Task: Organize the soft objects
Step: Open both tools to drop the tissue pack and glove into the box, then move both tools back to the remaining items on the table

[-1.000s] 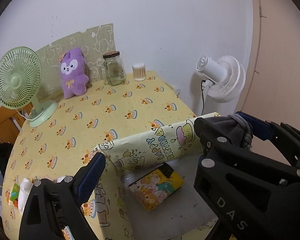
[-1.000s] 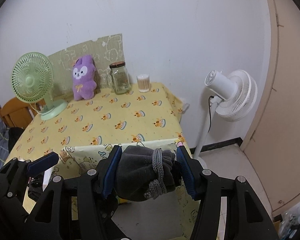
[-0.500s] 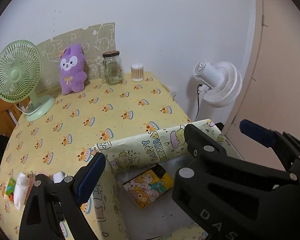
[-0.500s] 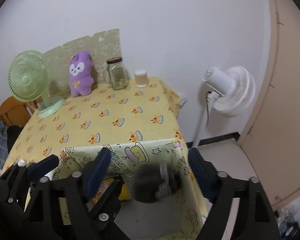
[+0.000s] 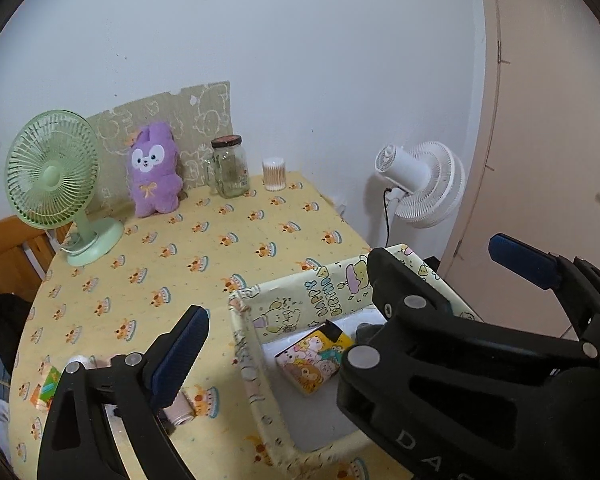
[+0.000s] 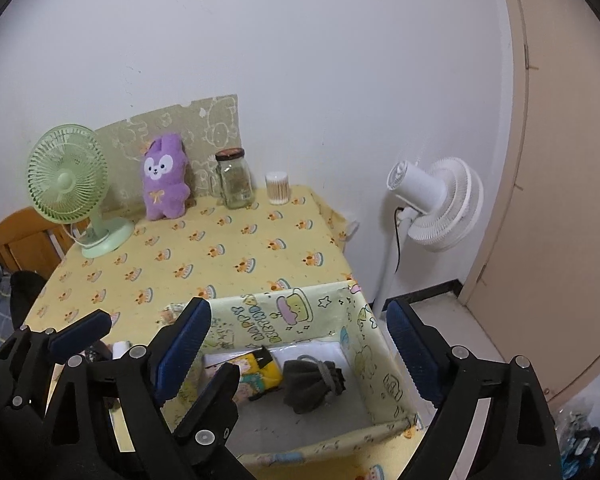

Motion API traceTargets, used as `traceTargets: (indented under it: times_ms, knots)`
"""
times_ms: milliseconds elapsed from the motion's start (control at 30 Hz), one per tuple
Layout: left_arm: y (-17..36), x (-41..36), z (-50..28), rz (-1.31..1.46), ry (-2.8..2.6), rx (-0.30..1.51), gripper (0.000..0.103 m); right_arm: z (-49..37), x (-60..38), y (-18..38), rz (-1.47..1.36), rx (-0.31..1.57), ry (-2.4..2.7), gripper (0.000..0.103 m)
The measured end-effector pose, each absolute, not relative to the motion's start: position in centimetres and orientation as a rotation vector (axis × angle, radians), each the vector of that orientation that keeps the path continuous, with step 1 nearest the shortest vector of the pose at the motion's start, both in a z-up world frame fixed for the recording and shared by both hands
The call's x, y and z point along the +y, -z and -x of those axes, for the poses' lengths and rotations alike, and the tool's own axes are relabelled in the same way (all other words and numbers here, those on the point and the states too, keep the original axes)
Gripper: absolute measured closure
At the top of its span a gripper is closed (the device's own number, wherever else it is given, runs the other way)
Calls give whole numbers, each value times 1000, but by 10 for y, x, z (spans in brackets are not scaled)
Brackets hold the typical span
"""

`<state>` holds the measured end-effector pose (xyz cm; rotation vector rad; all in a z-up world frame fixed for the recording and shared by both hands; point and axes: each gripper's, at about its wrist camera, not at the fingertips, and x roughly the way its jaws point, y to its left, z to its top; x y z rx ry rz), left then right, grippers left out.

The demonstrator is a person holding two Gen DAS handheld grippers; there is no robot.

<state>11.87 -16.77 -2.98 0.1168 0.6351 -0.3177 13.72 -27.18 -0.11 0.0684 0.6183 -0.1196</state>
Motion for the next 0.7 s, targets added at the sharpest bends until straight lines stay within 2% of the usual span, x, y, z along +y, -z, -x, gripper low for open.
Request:
traceTargets:
  times_ms: [700]
  knots:
    - [7, -95, -67, -88, 262, 527, 7, -89, -199, -26, -41, 564, 53, 11]
